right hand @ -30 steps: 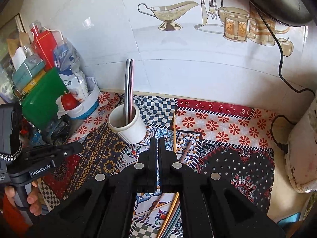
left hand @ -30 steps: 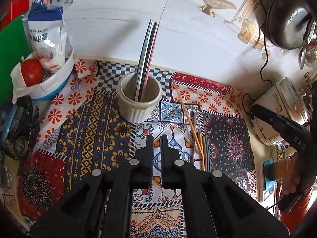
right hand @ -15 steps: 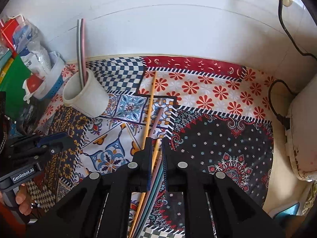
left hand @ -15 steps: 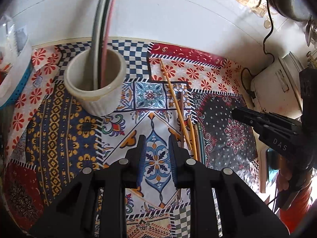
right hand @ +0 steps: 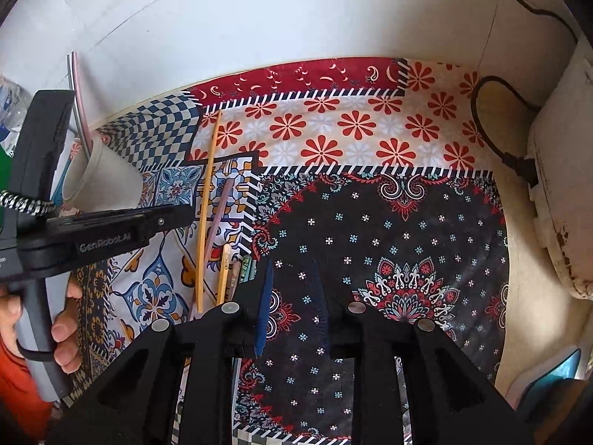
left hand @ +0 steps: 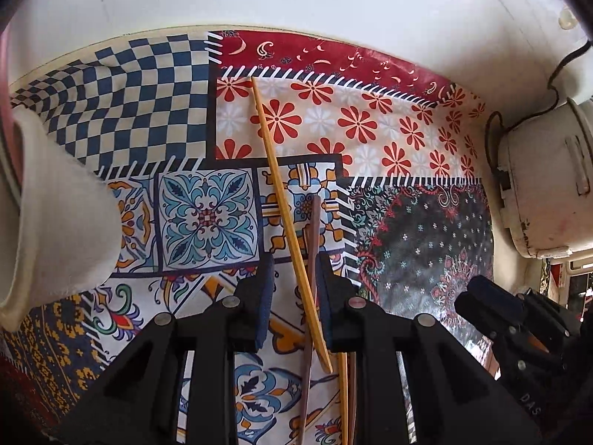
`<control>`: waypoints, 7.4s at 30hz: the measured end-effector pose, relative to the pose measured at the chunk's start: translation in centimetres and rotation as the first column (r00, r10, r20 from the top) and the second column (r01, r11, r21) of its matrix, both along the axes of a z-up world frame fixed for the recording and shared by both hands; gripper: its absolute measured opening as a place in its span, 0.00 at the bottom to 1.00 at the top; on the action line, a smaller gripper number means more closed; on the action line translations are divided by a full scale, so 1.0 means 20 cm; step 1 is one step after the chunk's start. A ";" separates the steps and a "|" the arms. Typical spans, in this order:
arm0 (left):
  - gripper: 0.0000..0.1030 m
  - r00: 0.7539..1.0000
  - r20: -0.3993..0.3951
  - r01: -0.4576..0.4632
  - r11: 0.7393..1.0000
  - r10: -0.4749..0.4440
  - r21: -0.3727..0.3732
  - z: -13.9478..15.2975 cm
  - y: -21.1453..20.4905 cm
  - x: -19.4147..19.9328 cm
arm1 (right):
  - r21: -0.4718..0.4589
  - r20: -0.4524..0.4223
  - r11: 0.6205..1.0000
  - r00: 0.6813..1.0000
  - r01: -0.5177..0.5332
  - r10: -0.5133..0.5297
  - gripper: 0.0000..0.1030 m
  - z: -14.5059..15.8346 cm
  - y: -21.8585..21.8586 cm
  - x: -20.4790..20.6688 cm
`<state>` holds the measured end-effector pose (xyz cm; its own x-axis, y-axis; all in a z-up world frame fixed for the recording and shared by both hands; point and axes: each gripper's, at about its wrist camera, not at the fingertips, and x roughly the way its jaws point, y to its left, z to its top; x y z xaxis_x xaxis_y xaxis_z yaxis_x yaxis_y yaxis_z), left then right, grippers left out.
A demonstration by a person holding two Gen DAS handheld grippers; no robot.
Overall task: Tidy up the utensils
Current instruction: 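Grasp the yellow stick with left gripper while right gripper grasps the dark brown stick, then lift and carry both held sticks toward the white cup, then lower the yellow stick into the cup with left gripper while right gripper inserts the brown stick, then open both grippers and move them back over the row of sticks, then grasp the orange stick with left gripper while right gripper grasps the grey stick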
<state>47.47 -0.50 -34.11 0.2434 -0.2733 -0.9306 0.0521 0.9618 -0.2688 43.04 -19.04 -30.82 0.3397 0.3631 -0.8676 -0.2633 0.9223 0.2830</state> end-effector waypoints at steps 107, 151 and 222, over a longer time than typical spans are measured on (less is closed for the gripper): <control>0.03 0.776 0.596 -0.290 0.956 0.207 0.045 1.11 0.77 -0.60 | 0.176 0.529 0.942 0.835 -0.284 0.153 0.05 0.96 0.74 -0.16; 0.23 0.825 0.533 -0.271 0.959 0.189 0.078 1.03 0.68 -0.68 | -0.032 0.480 0.961 0.839 -0.276 0.257 0.24 0.82 0.66 -0.32; 0.05 0.997 -0.048 0.072 0.994 -0.068 0.081 -0.08 0.06 -0.96 | -0.039 -0.125 0.989 0.983 -0.139 0.134 0.05 -0.30 -0.02 -0.53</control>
